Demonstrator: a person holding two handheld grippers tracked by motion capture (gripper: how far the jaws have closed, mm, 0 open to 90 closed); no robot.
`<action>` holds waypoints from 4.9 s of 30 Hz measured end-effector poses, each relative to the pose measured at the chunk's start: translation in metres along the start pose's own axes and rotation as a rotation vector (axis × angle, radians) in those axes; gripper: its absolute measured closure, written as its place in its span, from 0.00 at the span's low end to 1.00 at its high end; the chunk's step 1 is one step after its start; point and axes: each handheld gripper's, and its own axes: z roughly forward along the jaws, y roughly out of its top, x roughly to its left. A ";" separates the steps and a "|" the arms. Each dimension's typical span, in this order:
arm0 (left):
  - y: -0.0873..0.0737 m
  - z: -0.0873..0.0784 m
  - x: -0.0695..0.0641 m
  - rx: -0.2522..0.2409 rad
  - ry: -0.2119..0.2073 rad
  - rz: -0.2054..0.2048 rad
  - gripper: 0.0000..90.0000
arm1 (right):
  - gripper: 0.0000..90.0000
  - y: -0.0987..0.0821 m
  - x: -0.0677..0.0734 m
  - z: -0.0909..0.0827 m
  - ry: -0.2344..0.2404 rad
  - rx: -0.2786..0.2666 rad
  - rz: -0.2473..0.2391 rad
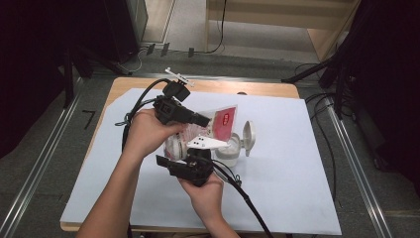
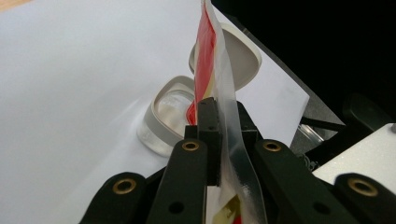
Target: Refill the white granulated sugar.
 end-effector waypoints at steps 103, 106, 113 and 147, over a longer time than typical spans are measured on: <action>0.004 0.017 -0.011 -0.055 0.000 0.029 0.97 | 0.68 -0.001 -0.008 -0.012 -0.015 -0.006 0.026; 0.004 0.017 -0.012 -0.051 0.006 0.028 0.97 | 0.66 -0.001 -0.008 -0.012 -0.019 -0.005 0.011; 0.004 0.017 -0.012 -0.055 0.001 0.026 0.97 | 0.69 -0.002 -0.006 -0.013 -0.028 -0.007 0.011; 0.004 0.016 -0.017 -0.058 -0.005 0.031 0.96 | 0.69 -0.002 -0.002 -0.015 -0.017 -0.022 0.020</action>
